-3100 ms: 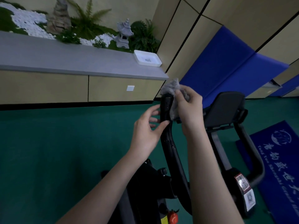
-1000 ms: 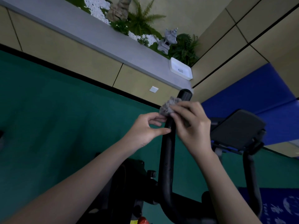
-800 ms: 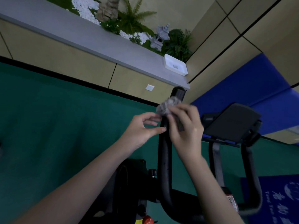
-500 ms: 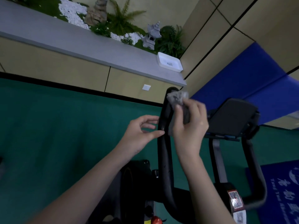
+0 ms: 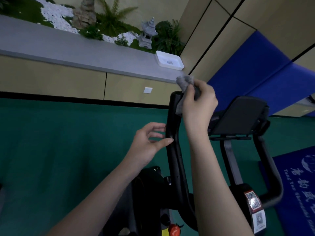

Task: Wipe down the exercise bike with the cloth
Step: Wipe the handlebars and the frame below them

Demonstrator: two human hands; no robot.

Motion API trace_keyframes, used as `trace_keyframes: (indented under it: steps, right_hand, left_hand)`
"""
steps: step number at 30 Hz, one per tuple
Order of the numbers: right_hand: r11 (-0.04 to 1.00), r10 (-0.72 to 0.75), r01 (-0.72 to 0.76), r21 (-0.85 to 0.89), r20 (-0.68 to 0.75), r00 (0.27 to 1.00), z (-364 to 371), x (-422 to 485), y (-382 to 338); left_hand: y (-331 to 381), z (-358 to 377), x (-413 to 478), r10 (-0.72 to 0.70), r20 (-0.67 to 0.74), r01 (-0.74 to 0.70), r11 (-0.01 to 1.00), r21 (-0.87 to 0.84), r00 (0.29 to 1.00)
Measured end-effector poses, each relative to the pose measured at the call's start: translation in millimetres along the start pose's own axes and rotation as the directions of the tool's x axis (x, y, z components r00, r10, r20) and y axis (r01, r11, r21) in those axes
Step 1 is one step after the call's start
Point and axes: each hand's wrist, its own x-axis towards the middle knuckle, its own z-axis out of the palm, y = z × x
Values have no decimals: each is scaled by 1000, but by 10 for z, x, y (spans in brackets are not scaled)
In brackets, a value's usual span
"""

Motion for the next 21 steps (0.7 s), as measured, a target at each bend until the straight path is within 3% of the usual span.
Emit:
trace_keyframes:
  steps: [4, 8, 15, 21]
  right_hand:
    - [958, 203, -233, 166, 177, 963, 49, -90, 40]
    - [781, 394, -508, 363, 345, 852, 20, -101, 104]
    - [789, 412, -527, 314, 367, 834, -15, -331, 307]
    - [616, 405, -605, 505, 456, 792, 48, -170, 248]
  left_hand:
    - [2, -14, 1, 11, 1, -11, 1000, -4, 1000]
    - [32, 8, 24, 8, -3, -7, 1000, 8, 1000]
    - [26, 19, 31, 24, -1, -24, 1000, -15, 1000]
    - [42, 32, 53, 14, 8, -14, 1000, -10, 1000]
